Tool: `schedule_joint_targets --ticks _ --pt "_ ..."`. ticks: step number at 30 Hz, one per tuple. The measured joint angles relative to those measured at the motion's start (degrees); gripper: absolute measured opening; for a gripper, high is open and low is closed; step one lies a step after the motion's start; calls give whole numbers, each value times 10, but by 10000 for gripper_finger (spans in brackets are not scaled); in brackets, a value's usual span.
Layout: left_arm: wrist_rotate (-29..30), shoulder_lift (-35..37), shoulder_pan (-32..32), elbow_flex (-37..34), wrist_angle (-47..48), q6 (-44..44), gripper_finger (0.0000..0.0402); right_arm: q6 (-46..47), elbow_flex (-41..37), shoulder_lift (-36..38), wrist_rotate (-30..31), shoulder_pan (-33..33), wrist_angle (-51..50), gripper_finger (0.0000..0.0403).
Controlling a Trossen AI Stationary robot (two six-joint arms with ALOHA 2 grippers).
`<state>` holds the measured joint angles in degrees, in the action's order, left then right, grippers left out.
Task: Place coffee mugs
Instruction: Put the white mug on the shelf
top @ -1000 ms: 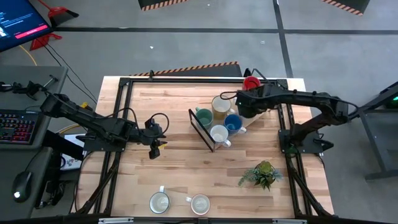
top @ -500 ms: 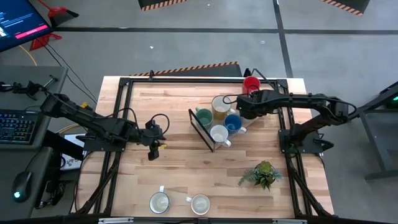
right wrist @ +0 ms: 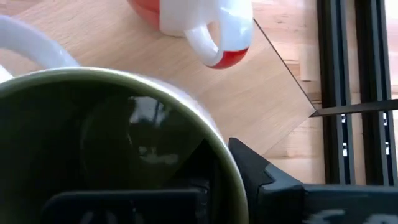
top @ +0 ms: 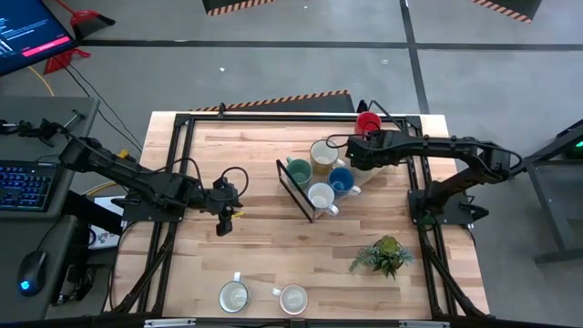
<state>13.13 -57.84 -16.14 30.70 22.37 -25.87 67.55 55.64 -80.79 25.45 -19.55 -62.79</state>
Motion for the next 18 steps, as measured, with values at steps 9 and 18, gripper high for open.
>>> schedule_joint_targets --ticks 9,18 --pt "0 0 0 0 0 -5 122 -5 0 0 7 0 1 63" --pt "0 0 0 0 0 -5 122 -19 25 0 7 0 -5 112"
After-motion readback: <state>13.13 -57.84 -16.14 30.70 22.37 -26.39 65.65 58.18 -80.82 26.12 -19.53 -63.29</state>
